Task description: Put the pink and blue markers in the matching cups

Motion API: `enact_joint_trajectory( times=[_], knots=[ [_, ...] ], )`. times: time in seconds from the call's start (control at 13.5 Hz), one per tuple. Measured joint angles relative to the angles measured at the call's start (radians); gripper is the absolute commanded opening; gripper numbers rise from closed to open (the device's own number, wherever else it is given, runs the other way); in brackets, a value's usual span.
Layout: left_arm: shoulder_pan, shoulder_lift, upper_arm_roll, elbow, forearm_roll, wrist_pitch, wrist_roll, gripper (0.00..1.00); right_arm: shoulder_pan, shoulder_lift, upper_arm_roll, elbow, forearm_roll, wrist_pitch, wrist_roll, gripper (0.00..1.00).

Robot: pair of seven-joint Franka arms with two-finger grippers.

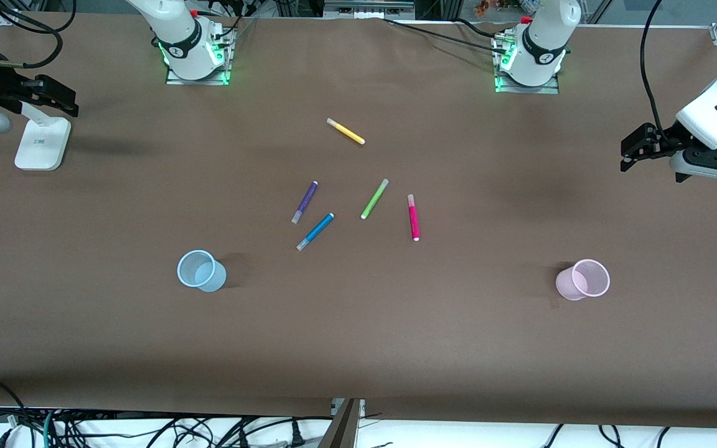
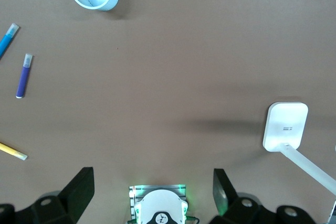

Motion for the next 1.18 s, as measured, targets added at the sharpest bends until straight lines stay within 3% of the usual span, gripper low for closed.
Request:
enact_joint_trajectory(
  times=[1.18],
  knots=[
    [0.023, 0.034, 0.010, 0.020, 0.000, 0.002, 0.001, 1.00, 0.004, 0.033, 0.009, 0.000, 0.000, -0.015, 0.000, 1.00]
  ],
)
